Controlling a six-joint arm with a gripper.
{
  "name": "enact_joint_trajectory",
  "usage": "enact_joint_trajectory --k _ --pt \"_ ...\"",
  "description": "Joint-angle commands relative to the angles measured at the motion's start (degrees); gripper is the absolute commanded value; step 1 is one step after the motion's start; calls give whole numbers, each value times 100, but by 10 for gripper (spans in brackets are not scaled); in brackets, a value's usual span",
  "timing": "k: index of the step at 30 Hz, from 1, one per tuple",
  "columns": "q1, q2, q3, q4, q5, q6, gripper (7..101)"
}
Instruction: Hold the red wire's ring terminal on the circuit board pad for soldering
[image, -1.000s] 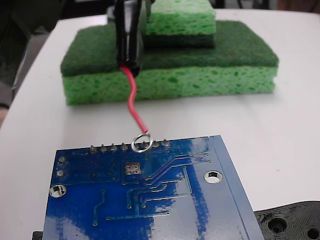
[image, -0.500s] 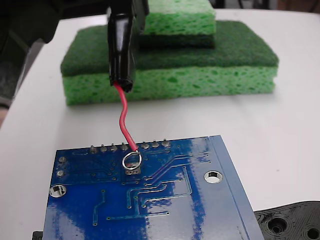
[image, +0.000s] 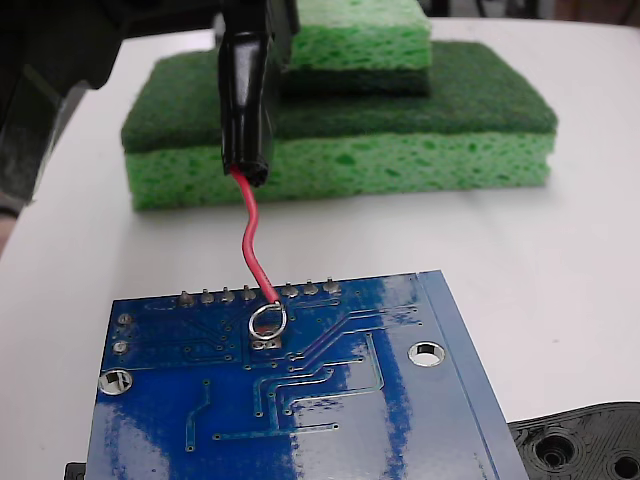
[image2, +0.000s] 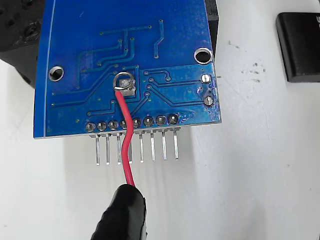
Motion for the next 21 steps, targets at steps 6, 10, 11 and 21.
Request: enact_joint_trajectory --k 6,10,11,21 --pt "18 -70 -9 -88 -79 -9 1003" --pt "26 -44 18 -79 -88 -9 1003" --pt "35 -35 26 -79 -97 -9 1003" --pt "35 -9 44 -79 -97 -9 1003"
